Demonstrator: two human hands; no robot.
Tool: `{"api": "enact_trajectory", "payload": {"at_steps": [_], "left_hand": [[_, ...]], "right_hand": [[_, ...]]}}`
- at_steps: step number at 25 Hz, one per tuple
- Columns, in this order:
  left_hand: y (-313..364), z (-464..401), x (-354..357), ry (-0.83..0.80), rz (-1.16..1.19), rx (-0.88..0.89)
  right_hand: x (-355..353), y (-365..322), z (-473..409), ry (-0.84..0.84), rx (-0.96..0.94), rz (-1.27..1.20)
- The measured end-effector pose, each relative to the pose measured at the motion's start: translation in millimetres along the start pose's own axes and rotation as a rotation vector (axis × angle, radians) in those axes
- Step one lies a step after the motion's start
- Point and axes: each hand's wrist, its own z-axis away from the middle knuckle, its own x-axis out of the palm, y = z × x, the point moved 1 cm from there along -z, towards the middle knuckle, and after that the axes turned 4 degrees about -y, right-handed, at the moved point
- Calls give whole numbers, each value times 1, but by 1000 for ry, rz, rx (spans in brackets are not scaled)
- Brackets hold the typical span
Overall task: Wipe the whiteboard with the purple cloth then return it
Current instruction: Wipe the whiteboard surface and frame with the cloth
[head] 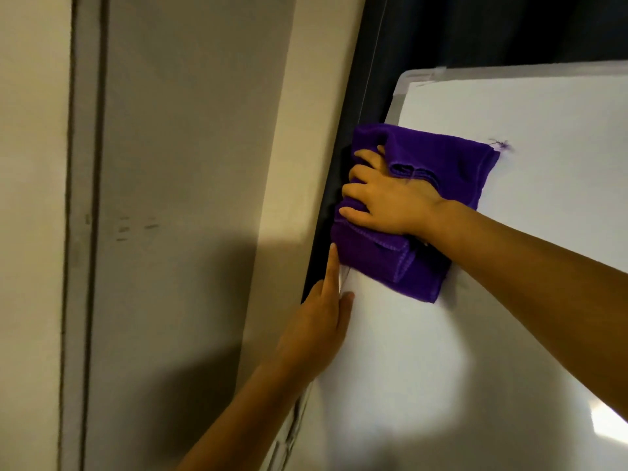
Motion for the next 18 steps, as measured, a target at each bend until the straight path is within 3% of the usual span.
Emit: {"api": "enact_trajectory", "payload": {"at_steps": [6,13,18], "left_hand": [[-3,10,-12,-148,152,6],[-7,25,-21,-195,83,-9],[-6,23,-15,-147,203,-40]], "right_hand": [[14,-38,22,41,-13,-34],[-5,-15,0,-22,46,28],[9,-38,8,-81,2,-56]]}}
